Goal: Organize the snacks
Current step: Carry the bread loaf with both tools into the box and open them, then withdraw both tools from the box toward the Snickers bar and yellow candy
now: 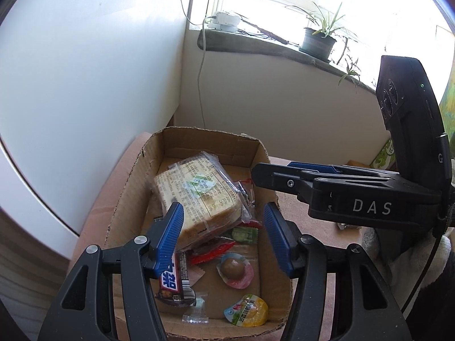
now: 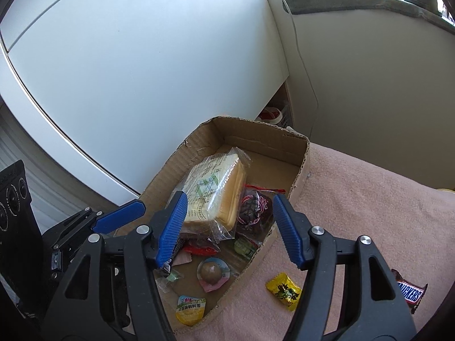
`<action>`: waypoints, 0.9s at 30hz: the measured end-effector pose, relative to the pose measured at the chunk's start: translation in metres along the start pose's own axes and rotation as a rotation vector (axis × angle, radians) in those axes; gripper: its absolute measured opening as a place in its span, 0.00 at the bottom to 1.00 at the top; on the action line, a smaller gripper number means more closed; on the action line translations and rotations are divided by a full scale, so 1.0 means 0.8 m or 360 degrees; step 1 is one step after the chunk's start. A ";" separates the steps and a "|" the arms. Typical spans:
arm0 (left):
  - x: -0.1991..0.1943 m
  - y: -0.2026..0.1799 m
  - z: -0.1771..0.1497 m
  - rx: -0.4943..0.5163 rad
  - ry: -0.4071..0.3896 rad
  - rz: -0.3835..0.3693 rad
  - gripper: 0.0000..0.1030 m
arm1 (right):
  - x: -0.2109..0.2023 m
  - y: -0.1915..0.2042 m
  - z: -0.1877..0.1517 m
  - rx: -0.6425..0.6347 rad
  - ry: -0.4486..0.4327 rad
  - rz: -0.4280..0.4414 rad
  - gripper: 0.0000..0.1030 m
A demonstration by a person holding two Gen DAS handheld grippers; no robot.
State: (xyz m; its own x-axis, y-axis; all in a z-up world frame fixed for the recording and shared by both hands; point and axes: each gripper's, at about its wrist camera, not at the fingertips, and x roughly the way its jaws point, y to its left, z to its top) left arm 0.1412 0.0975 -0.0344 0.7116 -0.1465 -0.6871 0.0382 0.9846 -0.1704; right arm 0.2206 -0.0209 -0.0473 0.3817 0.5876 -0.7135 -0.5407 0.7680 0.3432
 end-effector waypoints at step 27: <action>-0.004 -0.130 -0.069 0.0077 0.0092 -0.0137 0.56 | -0.117 -0.141 -0.113 -0.0122 -0.0023 -0.0435 0.78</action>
State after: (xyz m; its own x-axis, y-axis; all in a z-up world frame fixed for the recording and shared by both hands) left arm 0.0960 -0.0093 -0.0532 0.6625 -0.2347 -0.7114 0.1324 0.9714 -0.1972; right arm 0.1786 -0.1855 -0.0744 0.5317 0.3651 -0.7642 -0.4709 0.8774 0.0915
